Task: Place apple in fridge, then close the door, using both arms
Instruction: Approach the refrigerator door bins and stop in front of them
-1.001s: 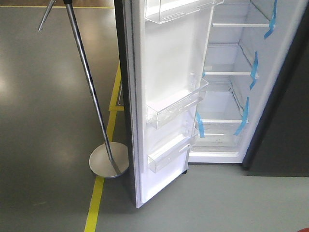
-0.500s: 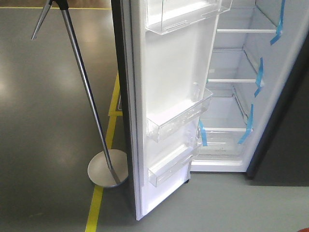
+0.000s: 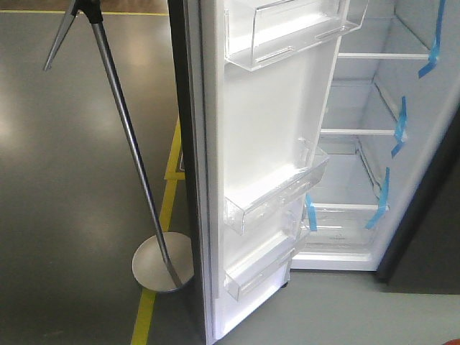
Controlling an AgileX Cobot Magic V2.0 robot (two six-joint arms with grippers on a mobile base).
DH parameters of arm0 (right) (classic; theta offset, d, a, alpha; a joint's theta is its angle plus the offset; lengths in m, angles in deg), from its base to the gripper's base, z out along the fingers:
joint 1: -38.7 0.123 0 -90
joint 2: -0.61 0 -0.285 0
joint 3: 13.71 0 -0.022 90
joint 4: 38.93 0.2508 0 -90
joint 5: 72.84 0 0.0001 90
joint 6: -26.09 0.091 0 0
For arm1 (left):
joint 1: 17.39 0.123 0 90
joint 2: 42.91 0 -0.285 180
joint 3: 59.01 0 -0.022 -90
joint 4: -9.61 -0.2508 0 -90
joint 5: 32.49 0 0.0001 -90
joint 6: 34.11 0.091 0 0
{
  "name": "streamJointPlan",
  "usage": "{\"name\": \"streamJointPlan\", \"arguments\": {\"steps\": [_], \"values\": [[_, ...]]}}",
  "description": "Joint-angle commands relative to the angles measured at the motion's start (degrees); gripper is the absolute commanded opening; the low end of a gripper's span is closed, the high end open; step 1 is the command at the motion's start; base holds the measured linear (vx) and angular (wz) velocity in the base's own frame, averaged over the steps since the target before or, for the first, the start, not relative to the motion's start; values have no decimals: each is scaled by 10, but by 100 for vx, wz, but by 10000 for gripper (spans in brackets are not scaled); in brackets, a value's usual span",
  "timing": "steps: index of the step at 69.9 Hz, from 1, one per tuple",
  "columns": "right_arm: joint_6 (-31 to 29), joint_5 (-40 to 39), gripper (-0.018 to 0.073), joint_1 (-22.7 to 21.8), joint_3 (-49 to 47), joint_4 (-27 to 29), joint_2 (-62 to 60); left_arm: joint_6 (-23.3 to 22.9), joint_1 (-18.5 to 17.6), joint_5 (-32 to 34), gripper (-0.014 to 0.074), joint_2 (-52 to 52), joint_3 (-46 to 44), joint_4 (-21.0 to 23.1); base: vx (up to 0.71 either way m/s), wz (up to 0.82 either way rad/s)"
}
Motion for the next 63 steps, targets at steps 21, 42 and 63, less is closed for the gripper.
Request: {"name": "streamJointPlan", "arguments": {"steps": [21, 42, 63], "values": [[-2, -37, 381, -1, -15, 5, 5, -5, -2, 36, -6, 3, -18, 0, 11, 3], [-2, -37, 381, -1, -15, 5, 5, -5, -2, 36, -6, 3, -18, 0, 9, 0], [-2, -37, 381, -1, -15, 5, 5, -5, -2, 36, -6, 3, -18, 0, 9, -1]]}}
